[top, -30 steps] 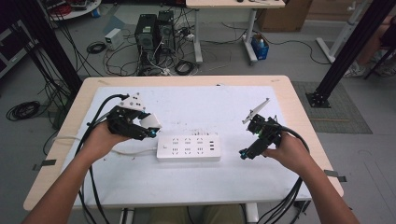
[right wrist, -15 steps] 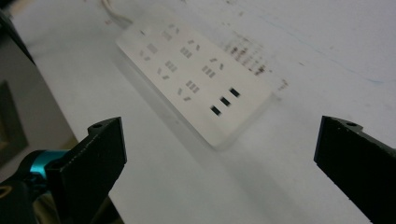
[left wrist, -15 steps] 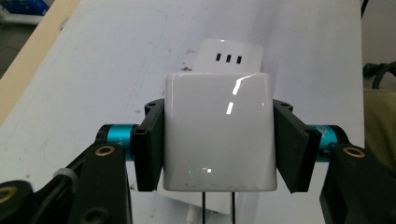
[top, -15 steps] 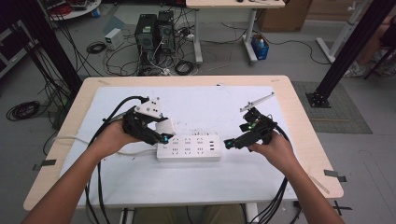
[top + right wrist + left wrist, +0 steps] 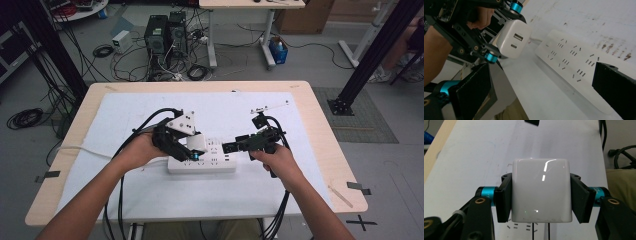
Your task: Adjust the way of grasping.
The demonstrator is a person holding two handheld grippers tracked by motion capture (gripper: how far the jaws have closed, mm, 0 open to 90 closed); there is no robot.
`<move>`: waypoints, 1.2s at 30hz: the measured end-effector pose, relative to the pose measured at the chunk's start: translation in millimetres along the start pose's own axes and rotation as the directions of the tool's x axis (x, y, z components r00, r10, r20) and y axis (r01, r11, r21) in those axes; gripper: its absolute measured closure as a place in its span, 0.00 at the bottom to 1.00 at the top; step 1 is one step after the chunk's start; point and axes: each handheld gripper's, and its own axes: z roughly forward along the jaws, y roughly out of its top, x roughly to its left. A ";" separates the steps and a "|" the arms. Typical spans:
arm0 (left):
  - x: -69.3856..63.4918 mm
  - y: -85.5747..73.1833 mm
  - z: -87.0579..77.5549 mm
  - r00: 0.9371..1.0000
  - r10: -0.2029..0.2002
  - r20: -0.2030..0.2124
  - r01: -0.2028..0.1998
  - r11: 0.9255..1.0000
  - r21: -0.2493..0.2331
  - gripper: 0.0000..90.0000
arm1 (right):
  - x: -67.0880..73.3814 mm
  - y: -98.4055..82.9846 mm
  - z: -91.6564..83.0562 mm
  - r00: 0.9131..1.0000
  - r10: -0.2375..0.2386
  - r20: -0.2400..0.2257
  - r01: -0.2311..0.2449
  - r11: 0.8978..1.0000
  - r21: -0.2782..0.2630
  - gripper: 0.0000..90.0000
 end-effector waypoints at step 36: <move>-13.7 29.5 30.7 0.995 0.095 0.005 -0.095 0.995 0.035 0.47 | -20.0 -8.1 30.2 0.920 0.302 -0.250 -0.311 0.950 0.007 0.30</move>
